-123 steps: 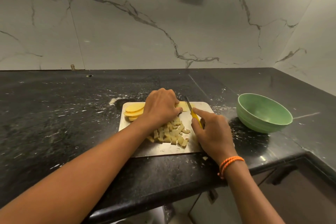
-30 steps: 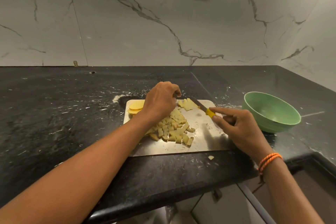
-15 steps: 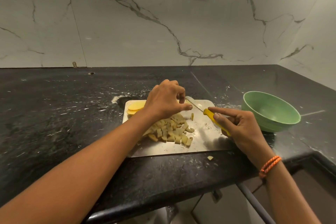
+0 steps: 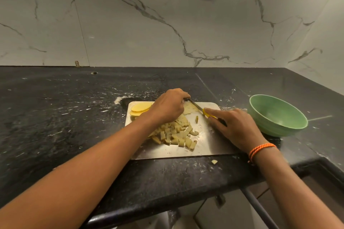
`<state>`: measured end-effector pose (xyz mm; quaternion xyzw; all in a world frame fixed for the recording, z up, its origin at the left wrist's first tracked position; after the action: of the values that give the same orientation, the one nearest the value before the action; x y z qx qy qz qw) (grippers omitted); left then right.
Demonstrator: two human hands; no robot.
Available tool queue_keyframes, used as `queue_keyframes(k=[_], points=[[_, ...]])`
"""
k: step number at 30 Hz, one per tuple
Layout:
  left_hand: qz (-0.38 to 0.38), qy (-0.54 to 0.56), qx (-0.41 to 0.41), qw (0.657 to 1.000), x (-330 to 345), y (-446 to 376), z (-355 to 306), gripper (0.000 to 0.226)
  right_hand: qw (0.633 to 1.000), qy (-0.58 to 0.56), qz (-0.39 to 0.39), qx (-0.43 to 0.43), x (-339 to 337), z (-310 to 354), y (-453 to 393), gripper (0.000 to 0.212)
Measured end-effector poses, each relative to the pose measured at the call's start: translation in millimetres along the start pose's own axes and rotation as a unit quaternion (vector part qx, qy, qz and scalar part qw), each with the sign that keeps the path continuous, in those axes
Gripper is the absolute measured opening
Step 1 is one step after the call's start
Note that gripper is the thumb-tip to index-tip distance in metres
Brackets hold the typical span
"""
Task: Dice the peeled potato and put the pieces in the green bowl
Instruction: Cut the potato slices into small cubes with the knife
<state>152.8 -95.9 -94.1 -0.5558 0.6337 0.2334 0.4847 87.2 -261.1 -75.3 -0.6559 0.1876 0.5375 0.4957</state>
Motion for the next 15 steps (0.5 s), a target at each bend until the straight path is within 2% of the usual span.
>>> queue_keyframes(k=[5,7,9,11,13,15], points=[[0.002,0.026,-0.024,0.999,-4,-2,11,0.052,0.995,-0.095,0.028,-0.006,0,12,15,0.038],[-0.005,0.038,-0.022,0.999,-5,-2,11,0.049,0.989,-0.147,0.028,0.021,-2,8,22,0.039],[-0.008,0.041,-0.020,0.999,-7,-2,12,0.046,0.977,-0.200,-0.013,0.075,-8,-4,30,0.036],[-0.008,0.043,-0.021,0.999,-7,-3,13,0.046,0.975,-0.177,-0.048,0.122,-10,-10,41,0.034],[-0.010,0.044,-0.024,0.999,-10,-3,15,0.044,0.981,-0.101,-0.055,0.154,-7,-3,51,0.035],[-0.013,0.039,-0.029,0.999,-12,-3,18,0.042,0.981,-0.073,-0.053,0.169,-4,10,54,0.035]])
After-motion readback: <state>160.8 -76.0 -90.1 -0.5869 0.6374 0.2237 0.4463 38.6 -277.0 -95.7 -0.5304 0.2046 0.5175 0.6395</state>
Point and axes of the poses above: each hand's wrist, its own y-axis away from the middle knuckle, its own x-axis out of the palm, z = x × y, the point moved 10 cm from there along -y, towards the middle knuckle, and after that the axes turned 2 degrees about -y, right-handed, at the moved point
